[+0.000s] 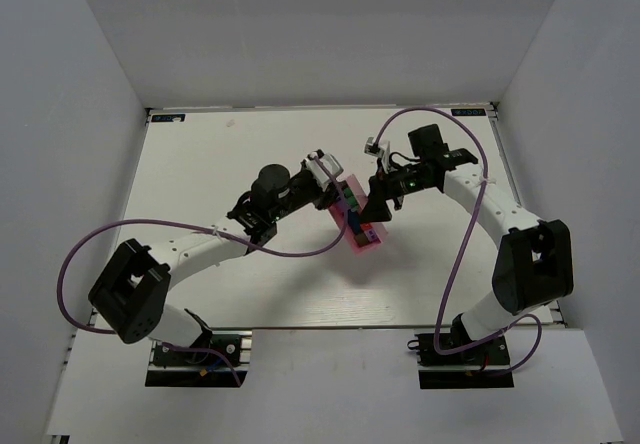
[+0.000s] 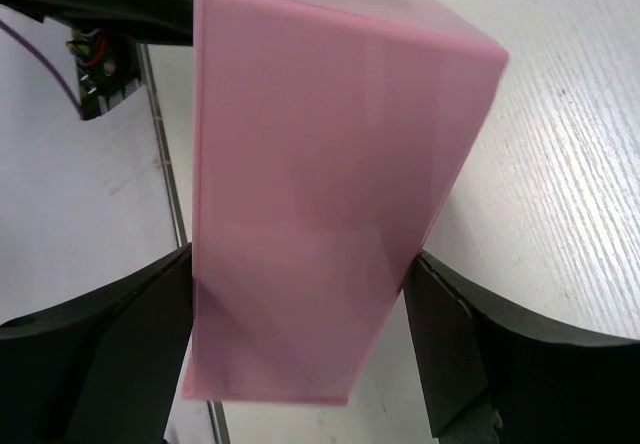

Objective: Build the wood block tower

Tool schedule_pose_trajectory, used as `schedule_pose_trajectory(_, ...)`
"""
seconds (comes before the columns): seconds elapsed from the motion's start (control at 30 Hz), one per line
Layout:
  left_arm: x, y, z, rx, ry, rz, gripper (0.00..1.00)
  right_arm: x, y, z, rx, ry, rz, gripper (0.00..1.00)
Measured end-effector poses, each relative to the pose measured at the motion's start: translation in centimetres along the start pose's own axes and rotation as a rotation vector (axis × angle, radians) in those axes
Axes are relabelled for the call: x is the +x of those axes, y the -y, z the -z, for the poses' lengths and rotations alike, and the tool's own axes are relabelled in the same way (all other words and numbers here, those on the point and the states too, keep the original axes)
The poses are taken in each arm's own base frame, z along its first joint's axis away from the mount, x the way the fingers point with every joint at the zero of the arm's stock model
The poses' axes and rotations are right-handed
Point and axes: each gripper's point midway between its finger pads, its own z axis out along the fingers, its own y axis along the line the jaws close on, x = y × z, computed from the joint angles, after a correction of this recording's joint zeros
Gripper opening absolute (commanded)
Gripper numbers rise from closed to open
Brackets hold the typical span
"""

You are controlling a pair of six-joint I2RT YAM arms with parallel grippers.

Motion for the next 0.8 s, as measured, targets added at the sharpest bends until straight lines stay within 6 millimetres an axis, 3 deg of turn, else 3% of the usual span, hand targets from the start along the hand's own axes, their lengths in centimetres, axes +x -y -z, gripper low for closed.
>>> schedule_pose_trajectory(0.1,-2.0,-0.6,0.0,-0.018,0.045,-0.002,0.68,0.6,0.7,0.0,0.034,-0.018,-0.003,0.0)
schedule_pose_trajectory(0.3,-3.7,-0.9,0.5,-0.033,0.081,-0.003,0.69,1.1,1.7,0.1,0.099,-0.027,-0.006,0.0)
schedule_pose_trajectory(0.6,-3.9,-1.1,1.1,-0.048,0.074,-0.003,0.69,0.8,2.5,0.9,0.183,-0.014,-0.007,0.0)
schedule_pose_trajectory(0.8,-3.7,-2.1,2.5,-0.109,0.017,0.009,0.71,1.6,5.0,1.8,0.318,-0.042,-0.006,0.0)
